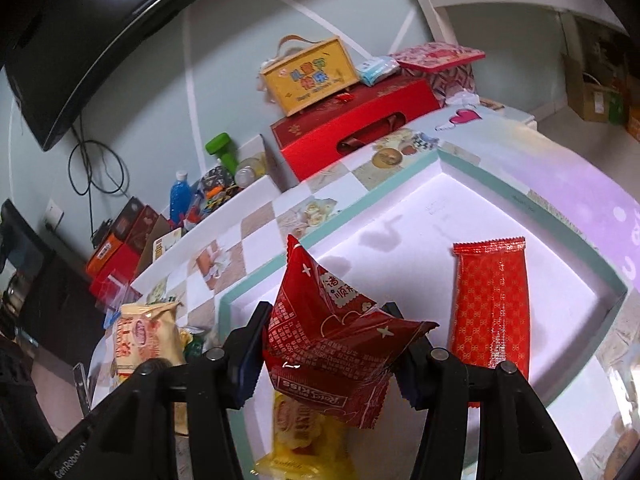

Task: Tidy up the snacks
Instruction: 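Carry both bags over the white tray and release them inside, then move both open tools away from the tray back toward the snack pile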

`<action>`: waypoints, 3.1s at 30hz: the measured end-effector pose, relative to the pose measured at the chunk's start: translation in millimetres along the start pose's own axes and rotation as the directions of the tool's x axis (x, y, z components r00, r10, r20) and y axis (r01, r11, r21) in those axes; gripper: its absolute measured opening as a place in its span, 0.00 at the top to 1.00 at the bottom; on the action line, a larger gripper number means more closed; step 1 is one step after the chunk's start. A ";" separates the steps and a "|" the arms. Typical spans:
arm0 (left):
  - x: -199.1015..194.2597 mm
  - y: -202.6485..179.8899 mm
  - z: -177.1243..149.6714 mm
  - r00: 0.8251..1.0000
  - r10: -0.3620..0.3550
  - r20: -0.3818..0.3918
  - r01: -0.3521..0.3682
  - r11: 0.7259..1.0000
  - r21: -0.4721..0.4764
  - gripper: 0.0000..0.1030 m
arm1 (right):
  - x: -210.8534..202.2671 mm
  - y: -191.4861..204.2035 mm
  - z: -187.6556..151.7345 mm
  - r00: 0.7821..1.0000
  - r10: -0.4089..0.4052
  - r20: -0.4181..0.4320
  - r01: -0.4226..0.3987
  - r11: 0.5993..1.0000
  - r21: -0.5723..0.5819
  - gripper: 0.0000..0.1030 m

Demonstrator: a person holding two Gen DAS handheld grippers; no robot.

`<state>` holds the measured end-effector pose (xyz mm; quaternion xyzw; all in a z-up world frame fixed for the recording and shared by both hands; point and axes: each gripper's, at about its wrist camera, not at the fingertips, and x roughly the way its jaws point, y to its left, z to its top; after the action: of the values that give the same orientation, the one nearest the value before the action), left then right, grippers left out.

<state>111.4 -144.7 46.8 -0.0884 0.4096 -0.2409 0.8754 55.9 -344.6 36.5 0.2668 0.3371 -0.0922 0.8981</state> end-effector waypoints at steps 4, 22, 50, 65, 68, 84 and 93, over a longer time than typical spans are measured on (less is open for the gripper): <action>22.0 -7.9 0.6 1.000 0.010 -0.028 -0.009 1.000 0.027 0.65 | 7.9 -9.2 1.5 1.000 -0.008 0.004 0.008 1.000 0.021 0.44; 65.1 -16.6 8.2 0.998 0.012 -0.065 -0.009 0.999 0.047 0.55 | 26.4 -18.1 1.5 0.999 -0.038 0.003 0.038 0.999 0.037 0.40; 42.1 4.7 14.6 0.925 0.380 -0.011 -0.378 0.922 0.089 0.00 | 4.5 -14.1 9.7 0.973 -0.229 0.034 0.231 0.971 -0.061 0.00; 27.3 -9.6 7.0 0.903 0.427 0.032 -0.428 0.895 0.125 0.00 | 0.5 -4.1 8.4 0.962 -0.270 0.029 0.272 0.958 -0.096 0.00; 18.9 -6.9 4.9 0.908 0.417 0.036 -0.418 0.904 0.087 0.00 | -0.1 -1.4 8.1 0.962 -0.273 0.034 0.275 0.956 -0.102 0.00; -15.3 31.6 -6.8 0.866 0.499 -0.004 -0.499 0.866 -0.007 0.00 | -11.5 7.9 2.4 0.984 -0.171 0.049 0.174 0.981 -0.080 0.00; -42.5 63.6 -14.4 0.845 0.534 -0.035 -0.535 0.840 -0.086 0.00 | -10.3 24.5 -1.4 0.973 -0.226 0.050 0.231 0.964 -0.133 0.00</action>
<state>99.4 -67.9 43.7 -0.0100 0.4327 0.0313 0.9009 55.8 -323.4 52.6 0.1617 0.3556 -0.1762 0.9035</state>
